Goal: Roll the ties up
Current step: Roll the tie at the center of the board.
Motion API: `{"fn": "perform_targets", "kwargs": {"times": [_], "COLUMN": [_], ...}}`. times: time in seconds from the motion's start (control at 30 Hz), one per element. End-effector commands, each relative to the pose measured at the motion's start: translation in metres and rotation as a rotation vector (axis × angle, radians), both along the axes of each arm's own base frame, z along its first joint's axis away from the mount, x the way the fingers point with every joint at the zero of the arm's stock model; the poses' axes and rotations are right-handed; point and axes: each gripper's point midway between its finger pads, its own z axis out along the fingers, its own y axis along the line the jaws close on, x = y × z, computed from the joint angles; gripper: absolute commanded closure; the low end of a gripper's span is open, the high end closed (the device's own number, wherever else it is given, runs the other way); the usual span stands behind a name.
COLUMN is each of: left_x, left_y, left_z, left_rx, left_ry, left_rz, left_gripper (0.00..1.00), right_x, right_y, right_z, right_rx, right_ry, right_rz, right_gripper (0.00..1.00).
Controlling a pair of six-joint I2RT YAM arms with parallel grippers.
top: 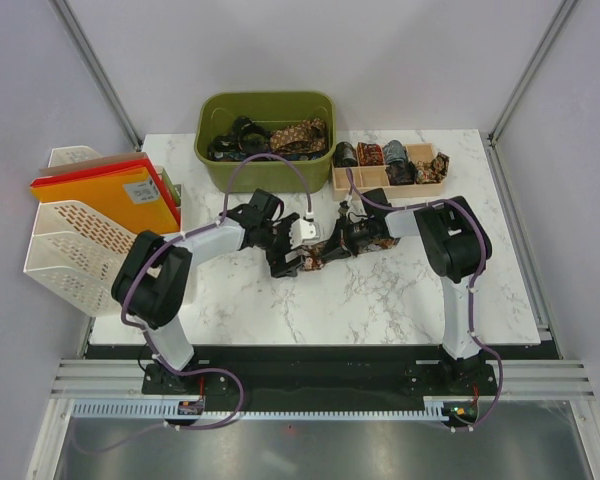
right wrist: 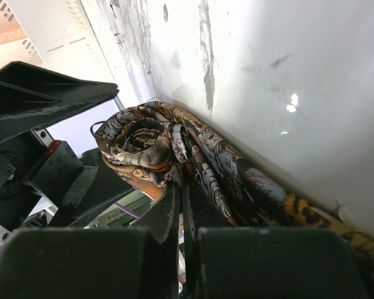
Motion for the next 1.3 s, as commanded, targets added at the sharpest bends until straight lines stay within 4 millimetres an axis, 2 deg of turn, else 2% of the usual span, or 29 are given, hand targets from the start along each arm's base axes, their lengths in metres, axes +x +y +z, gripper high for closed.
{"fn": "perform_targets", "kwargs": {"times": [0.0, 0.13, 0.3, 0.47, 0.53, 0.63, 0.67, 0.77, 0.8, 0.83, 0.93, 1.0, 1.07, 1.17, 1.27], "left_x": [0.029, 0.026, 0.006, 0.011, 0.018, 0.016, 0.012, 0.001, -0.013, -0.017, -0.039, -0.051, -0.056, -0.053, -0.05], "left_y": [-0.02, -0.033, -0.044, -0.046, -0.044, -0.042, -0.04, -0.043, -0.04, -0.038, -0.029, -0.02, -0.014, -0.011, -0.014], "left_z": [0.015, 0.014, 0.0, -0.016, -0.018, -0.025, -0.027, -0.024, -0.025, -0.026, -0.027, -0.028, -0.03, -0.031, -0.024], "left_rx": [-0.052, -0.051, -0.001, 0.084, 0.116, 0.137, 0.146, 0.127, 0.131, 0.136, 0.143, 0.151, 0.163, 0.168, 0.135], "left_ry": [-0.14, -0.127, -0.047, 0.03, 0.034, 0.062, 0.076, 0.101, 0.147, 0.139, 0.179, 0.18, 0.181, 0.185, 0.188], "left_rz": [-0.026, -0.064, -0.118, -0.028, 0.023, 0.038, 0.033, -0.044, -0.086, -0.139, -0.252, -0.318, -0.346, -0.337, -0.328], "left_gripper": [0.0, 0.0, 0.0, 0.02, 0.09, 0.27, 0.39, 0.61, 0.64, 0.68, 0.73, 0.74, 0.76, 0.75, 0.65], "right_x": [0.001, 0.001, 0.001, 0.001, 0.002, -0.001, -0.004, -0.014, -0.01, -0.011, -0.014, -0.009, -0.001, 0.0, 0.005], "right_y": [-0.042, -0.041, -0.039, -0.035, -0.032, -0.027, -0.026, -0.021, -0.014, -0.011, -0.001, 0.003, 0.006, 0.004, 0.003], "right_z": [-0.076, -0.073, -0.071, -0.066, -0.06, -0.054, -0.053, -0.045, -0.033, -0.028, -0.008, 0.004, 0.012, 0.002, -0.004], "right_rx": [-0.305, -0.305, -0.298, -0.275, -0.258, -0.234, -0.233, -0.216, -0.184, -0.169, -0.126, -0.103, -0.1, -0.138, -0.157], "right_ry": [0.047, 0.042, 0.044, 0.037, 0.03, 0.029, 0.037, 0.057, 0.014, 0.01, -0.002, -0.033, -0.089, -0.101, -0.122], "right_rz": [-0.114, -0.117, -0.125, -0.139, -0.146, -0.15, -0.151, -0.156, -0.156, -0.157, -0.151, -0.135, -0.106, -0.071, -0.053], "right_gripper": [1.0, 1.0, 1.0, 1.0, 1.0, 1.0, 1.0, 1.0, 1.0, 1.0, 1.0, 1.0, 1.0, 1.0, 1.0]}}
